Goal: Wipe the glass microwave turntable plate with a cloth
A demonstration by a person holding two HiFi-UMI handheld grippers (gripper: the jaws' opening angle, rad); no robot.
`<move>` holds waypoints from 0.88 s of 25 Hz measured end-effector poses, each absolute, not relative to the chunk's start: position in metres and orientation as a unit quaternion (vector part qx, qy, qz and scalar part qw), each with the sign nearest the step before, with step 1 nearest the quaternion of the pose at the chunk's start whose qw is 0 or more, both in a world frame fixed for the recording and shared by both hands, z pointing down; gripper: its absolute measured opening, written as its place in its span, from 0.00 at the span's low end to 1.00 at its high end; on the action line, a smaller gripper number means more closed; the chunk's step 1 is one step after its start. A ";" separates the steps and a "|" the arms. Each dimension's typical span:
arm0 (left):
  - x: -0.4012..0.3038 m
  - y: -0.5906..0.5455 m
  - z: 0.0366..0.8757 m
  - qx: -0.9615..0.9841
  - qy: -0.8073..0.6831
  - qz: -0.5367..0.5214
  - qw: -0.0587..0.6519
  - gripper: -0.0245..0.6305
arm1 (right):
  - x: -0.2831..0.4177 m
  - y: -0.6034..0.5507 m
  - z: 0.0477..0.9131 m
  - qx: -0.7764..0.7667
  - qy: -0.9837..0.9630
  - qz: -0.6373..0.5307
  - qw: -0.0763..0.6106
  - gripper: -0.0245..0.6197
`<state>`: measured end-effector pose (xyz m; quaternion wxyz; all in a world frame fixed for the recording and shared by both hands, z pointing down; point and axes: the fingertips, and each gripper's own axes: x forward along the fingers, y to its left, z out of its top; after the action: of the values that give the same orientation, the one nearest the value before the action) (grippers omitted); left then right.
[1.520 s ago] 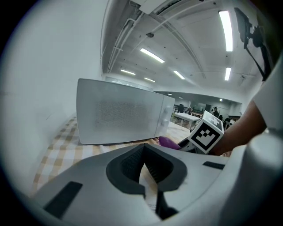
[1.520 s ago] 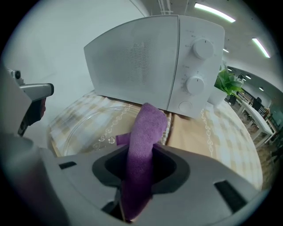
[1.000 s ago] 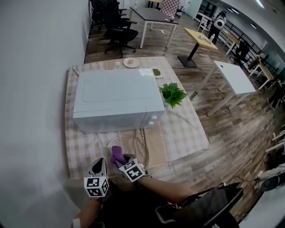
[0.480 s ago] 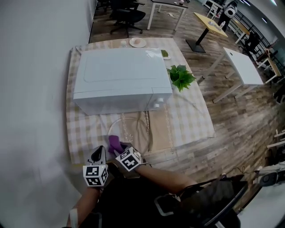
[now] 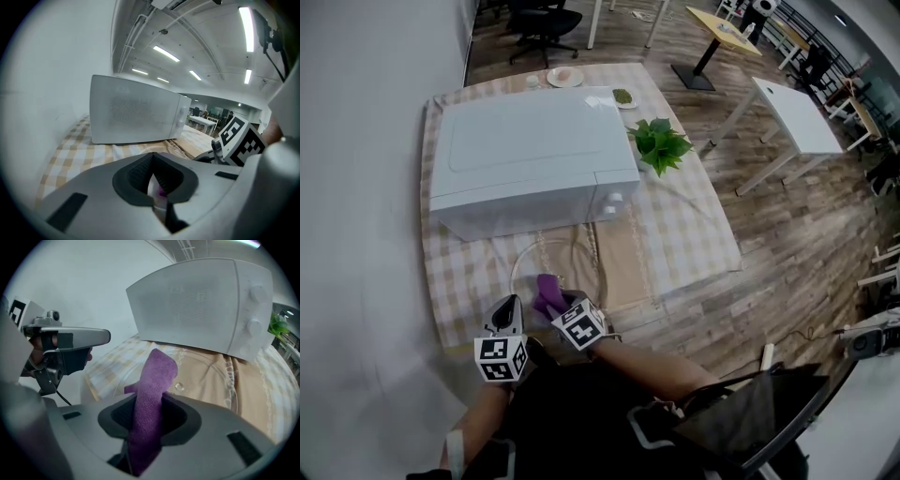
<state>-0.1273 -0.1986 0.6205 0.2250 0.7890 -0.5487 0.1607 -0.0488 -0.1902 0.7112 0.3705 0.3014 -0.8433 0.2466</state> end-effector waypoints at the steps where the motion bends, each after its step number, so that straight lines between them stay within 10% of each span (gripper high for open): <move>1: -0.125 -0.200 0.621 0.790 -0.547 0.162 0.224 0.04 | -0.044 -0.192 0.712 0.308 -0.842 0.249 0.366 0.25; 22: -0.073 -0.221 0.621 0.826 -0.493 0.175 0.212 0.04 | 0.062 -0.205 0.714 0.396 -0.800 0.275 0.359 0.25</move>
<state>-0.0731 -0.2208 0.6215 0.2119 0.8257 -0.4926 0.1750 0.0620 -0.2047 0.7145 0.3587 0.3957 -0.7995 0.2747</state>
